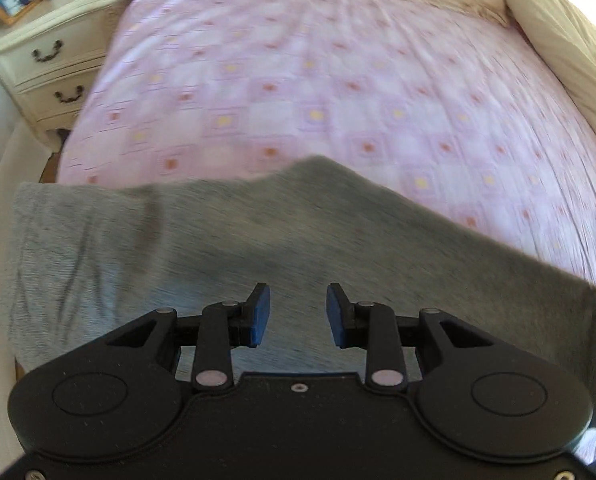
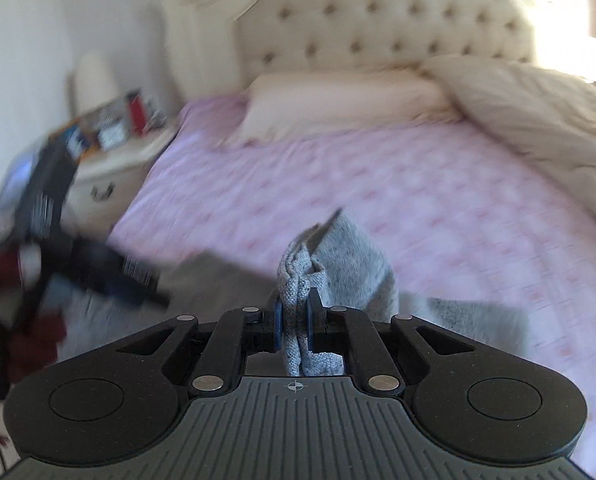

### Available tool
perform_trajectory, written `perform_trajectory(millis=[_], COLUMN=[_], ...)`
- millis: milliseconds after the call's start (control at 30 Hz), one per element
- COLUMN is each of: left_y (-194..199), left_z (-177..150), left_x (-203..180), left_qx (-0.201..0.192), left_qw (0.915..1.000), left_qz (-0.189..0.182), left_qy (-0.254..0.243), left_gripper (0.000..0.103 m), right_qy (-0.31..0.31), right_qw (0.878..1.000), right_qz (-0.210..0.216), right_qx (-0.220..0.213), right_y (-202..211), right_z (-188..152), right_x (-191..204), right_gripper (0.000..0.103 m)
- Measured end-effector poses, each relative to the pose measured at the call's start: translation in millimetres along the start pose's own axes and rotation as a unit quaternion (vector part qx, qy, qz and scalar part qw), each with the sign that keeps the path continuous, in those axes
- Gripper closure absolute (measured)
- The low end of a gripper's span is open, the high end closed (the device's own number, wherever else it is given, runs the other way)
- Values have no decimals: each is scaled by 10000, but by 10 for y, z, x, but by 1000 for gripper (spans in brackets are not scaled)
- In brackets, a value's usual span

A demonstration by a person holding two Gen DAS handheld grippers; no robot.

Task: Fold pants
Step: 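Lift the leg end over the trousers with the right gripper and release, then move the left tool to the folded edge of the trousers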

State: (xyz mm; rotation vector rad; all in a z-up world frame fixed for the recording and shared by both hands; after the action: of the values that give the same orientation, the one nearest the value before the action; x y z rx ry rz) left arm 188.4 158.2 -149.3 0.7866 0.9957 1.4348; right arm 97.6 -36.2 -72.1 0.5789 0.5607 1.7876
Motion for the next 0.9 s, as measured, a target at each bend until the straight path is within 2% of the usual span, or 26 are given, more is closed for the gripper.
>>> perform_trajectory(millis=[100,200,267,333,367,400,500,567,667,700,800,833,900], left_y=[-36,-54,-49,-72,-71,-55,24,42,-9,-38,-91,-99,-103], left_z=[28,20,-5,-9,-10,-18,-65,-103,-190,-220,-295,-315,-350], left_x=[169,252,250,205,161,112,-66,-185,-325,-342,-331,-322,-283], left_qx=[2,33,68,80,82,78,43,27,149,204,316,349,386], left_qw=[9998,9997,9998,9999,9999,9999,9992,9984,9972,9972,9971,9968,9964], left_qz=[93,111,54,-17,-75,-136,-312,-418,-510,-460,-282,-280,-275], left_qy=[168,211,187,145,91,27,-230,-375,-530,-554,-635,-665,-703], left_gripper=[64,64,64,64,64,64,64,63,61,61,61,61,61], right_qy=[425,943,977,703,667,739,792,395,-301,-595,-1571,-1680,-1468], right_qw=[9980,9937,9926,9894,9865,9856,9876,9915,9966,9959,9837,9818,9852], right_qz=[46,-62,331,1086,1305,1347,1281,1166,661,518,541,497,502], right_qx=[460,607,642,656,729,702,455,413,392,432,686,737,731], right_y=[-382,-505,-458,-317,-247,-146,107,186,138,97,-21,-25,34], right_z=[-410,-652,-653,-571,-524,-487,-288,-169,-52,-34,-66,-80,-135], right_x=[417,671,755,817,835,835,677,458,22,-118,-417,-461,-414], right_gripper=[92,87,78,78,78,78,78,78,78,78,78,78,78])
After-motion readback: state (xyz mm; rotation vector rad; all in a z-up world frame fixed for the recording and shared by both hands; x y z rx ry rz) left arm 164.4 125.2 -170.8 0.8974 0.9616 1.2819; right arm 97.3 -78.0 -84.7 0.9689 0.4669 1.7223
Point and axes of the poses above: each gripper's, at about its wrist camera, not at the fingertips, and y roughly against the way its jaws point, x to its left, z to its top, the point moved 8 cm from there along -y, roughly the way its jaws point, and after that the axes turned 2 degrees about z, right-handed, at the moved point
